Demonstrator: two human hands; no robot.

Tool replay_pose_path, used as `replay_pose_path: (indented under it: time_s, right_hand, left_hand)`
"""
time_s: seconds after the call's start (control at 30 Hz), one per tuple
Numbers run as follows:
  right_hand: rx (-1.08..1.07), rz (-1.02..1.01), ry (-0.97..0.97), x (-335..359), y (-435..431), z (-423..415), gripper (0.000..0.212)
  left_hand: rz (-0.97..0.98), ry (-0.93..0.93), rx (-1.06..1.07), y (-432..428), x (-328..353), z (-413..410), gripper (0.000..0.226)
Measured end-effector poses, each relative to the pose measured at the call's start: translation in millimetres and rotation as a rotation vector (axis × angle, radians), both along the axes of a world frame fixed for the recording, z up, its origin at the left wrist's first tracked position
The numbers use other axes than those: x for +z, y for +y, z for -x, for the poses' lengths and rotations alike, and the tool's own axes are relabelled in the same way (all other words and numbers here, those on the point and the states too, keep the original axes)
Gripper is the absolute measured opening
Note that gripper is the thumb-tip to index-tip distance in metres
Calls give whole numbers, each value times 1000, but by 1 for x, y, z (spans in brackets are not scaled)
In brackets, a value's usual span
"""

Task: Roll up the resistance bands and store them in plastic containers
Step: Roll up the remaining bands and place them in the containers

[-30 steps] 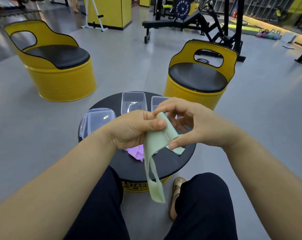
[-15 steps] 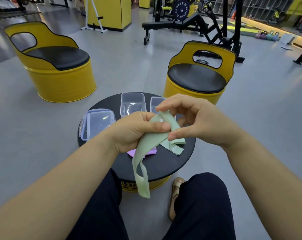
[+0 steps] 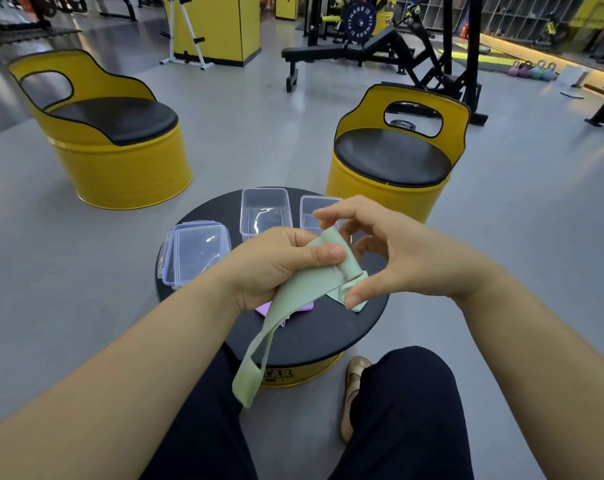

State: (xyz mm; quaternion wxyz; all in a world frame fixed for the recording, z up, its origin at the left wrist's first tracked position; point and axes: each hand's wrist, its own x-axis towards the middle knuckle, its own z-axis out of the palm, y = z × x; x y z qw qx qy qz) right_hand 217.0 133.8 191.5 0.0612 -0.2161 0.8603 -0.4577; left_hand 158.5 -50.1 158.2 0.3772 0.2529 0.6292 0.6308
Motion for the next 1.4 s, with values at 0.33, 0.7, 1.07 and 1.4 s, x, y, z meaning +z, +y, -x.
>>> replay_pose_path:
  time_s: [0.33,0.7,1.07,1.4]
  right_hand:
    - [-20,27,15,-2,-2,-1,60]
    - [-35,-157,145,-2,-1,0,53]
    - [-537,432,-10,-37,-29,-9,44]
    - [-547,446,92,-35,-31,-8,9]
  left_hand:
    - [-29,15,-74,-3,2,1,53]
    - [-3,-43,10,-2,-8,-1,28]
    - [-95,-34,387,9,-13,-7,42]
    - [-63,140,396,2,-7,-8,34]
